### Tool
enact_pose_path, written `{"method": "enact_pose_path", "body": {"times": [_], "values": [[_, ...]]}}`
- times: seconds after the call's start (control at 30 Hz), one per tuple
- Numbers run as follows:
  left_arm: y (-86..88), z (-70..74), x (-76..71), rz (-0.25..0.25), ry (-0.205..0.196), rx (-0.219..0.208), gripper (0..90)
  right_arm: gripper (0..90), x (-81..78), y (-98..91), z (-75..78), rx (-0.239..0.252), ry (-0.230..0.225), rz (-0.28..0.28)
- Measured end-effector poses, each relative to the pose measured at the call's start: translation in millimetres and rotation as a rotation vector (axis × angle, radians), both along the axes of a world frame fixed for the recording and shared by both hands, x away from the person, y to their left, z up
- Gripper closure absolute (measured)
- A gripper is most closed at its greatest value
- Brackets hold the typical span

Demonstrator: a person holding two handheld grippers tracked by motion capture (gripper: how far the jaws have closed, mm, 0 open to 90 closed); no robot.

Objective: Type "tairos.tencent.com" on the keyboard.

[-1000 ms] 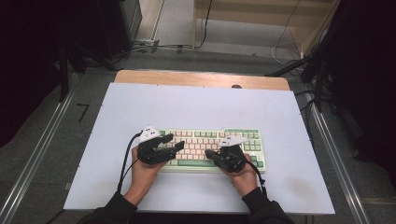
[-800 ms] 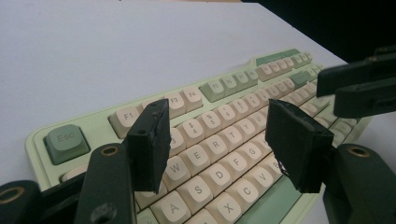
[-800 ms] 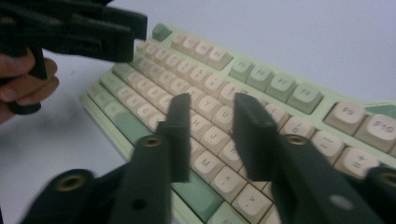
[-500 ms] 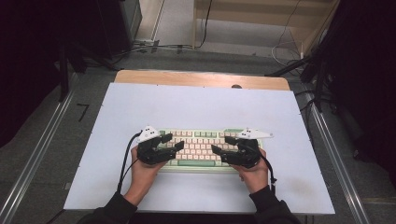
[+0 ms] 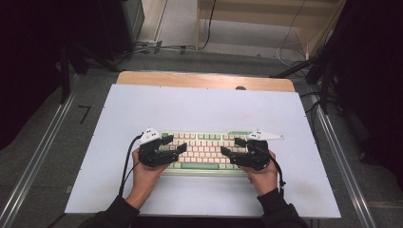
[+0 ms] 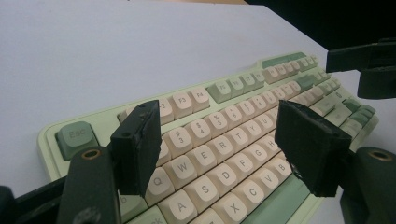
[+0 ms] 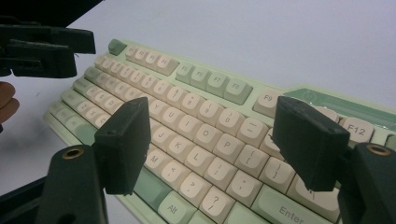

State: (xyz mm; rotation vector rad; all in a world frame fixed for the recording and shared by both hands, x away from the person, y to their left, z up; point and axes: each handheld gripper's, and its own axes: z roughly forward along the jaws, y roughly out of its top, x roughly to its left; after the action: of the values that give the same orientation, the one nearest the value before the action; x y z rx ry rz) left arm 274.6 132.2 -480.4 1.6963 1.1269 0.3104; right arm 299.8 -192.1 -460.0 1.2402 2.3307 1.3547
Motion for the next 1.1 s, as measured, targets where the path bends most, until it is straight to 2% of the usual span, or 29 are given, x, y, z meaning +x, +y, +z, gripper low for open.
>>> {"method": "enact_pose_path", "body": {"times": [0.27, 0.8, 1.1], "values": [[0.2, 0.0, -0.2, 0.002, -0.002, 0.003, 32.2, 26.3, 0.3, -0.2, -1.6, -0.011, 0.006, -0.003], [6.6, 2.1, -1.2, 0.028, -0.004, -0.006, 27.2, 25.1, 0.0, -9.9, 1.0, -0.019, -0.017, -0.035], [25.0, 3.5, -7.7, 0.055, -0.01, -0.015, 27.1, 25.1, -1.3, -18.6, 2.0, -0.029, -0.027, -0.057]]}}
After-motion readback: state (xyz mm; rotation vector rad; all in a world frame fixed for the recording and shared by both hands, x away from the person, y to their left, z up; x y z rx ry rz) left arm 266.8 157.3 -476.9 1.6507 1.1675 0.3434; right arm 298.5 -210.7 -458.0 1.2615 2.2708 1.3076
